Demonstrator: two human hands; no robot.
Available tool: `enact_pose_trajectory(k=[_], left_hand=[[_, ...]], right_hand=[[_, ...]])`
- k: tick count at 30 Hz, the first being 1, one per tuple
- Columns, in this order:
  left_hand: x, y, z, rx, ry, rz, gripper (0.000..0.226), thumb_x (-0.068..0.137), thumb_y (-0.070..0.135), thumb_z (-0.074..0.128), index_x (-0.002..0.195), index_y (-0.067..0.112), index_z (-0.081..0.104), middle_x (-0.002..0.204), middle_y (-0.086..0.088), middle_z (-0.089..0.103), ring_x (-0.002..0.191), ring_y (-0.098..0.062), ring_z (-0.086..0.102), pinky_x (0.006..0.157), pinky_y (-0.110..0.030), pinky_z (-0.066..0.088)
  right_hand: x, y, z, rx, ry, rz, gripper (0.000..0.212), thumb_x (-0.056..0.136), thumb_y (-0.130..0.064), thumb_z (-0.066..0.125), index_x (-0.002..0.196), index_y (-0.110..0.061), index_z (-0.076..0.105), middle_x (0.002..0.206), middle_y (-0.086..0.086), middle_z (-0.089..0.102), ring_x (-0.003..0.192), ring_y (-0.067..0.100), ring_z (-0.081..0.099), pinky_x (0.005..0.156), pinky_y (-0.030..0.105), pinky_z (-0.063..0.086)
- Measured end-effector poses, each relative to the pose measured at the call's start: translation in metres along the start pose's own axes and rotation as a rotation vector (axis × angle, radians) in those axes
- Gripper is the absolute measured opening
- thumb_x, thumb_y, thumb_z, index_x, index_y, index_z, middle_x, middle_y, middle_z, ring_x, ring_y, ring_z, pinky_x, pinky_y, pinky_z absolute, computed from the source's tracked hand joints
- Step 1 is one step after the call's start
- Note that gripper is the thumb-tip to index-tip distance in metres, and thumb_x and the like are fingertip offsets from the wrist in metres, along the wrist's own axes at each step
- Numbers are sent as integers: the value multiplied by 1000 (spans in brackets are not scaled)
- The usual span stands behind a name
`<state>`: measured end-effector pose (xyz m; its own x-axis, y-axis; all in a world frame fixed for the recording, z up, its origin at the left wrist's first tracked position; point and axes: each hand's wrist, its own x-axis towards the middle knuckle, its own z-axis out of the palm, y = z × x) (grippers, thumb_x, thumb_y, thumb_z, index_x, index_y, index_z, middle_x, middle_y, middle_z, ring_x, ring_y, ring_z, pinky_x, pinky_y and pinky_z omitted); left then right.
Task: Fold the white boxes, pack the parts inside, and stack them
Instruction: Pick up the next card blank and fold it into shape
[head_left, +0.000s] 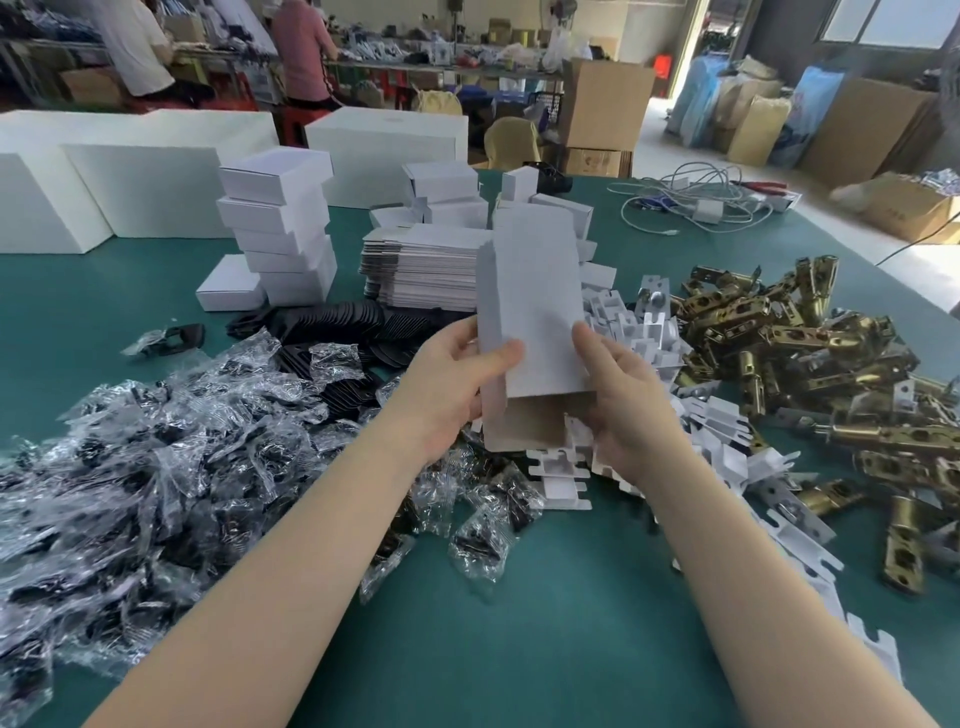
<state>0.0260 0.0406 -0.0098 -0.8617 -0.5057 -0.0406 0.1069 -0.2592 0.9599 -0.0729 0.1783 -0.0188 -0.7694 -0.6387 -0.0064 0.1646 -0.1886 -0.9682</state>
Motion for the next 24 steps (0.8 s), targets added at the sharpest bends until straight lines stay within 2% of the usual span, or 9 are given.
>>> enact_pose_trajectory(k=[2,4,8,12,14,17,19,22,24], left_hand=[[-2,-2,4,13,-1,6,35,85,4,72,118,13,64,92,1,77,81,-14,74,61,-30,59],[-2,-3,7,21,21,7,33,83,3,74,113,13,65,89,1,77,77,-13,73,59,-30,59],[-2,-2,8,48,52,7,5,91,22,68,94,19,70,80,6,76,67,-8,70,49,-21,51],[-3,0,7,40,58,72,10,93,19,65,89,14,72,79,3,76,67,-10,71,51,-20,51],[-4,1,5,40,58,72,10,93,18,65,89,13,72,79,3,76,68,-10,71,51,-19,51],[-4,1,4,71,37,53,8,94,19,65,91,16,73,81,5,76,68,-9,71,51,-19,50],[-5,0,6,81,33,42,7,94,19,65,94,20,72,81,7,76,68,-7,71,48,-19,49],[-3,0,8,35,110,64,16,96,25,63,84,24,73,80,7,75,67,-7,69,48,-20,49],[-1,0,6,10,145,87,23,98,29,60,81,22,74,82,5,76,70,-10,70,51,-21,51]], right_hand=[[3,-2,-7,-91,67,-26,25,89,-40,65,99,-18,70,80,-4,74,73,16,68,54,32,57],[3,-2,-11,-106,46,-35,23,90,-37,65,95,-16,71,76,-3,74,67,16,68,49,33,56],[2,-3,-12,-102,51,-67,20,92,-30,65,88,-12,71,74,-1,72,63,15,67,42,29,52],[1,0,-8,-62,41,-83,17,94,-23,64,81,-12,68,68,-3,69,57,14,63,40,25,47],[1,-1,-7,-90,58,-85,21,95,-26,63,79,-16,69,65,-6,66,60,17,59,45,27,48],[3,-1,-8,-214,106,-128,30,95,-36,63,68,-26,73,71,-5,67,71,20,58,63,39,47],[3,-1,-8,-241,121,-154,33,95,-33,63,64,-28,72,72,-6,69,72,16,61,68,39,48],[2,-1,-9,-223,95,-109,26,95,-28,63,73,-18,70,76,0,68,74,21,58,66,36,46],[0,-1,-8,-220,58,-82,34,97,-30,61,84,1,65,80,9,59,77,24,50,66,37,41]])
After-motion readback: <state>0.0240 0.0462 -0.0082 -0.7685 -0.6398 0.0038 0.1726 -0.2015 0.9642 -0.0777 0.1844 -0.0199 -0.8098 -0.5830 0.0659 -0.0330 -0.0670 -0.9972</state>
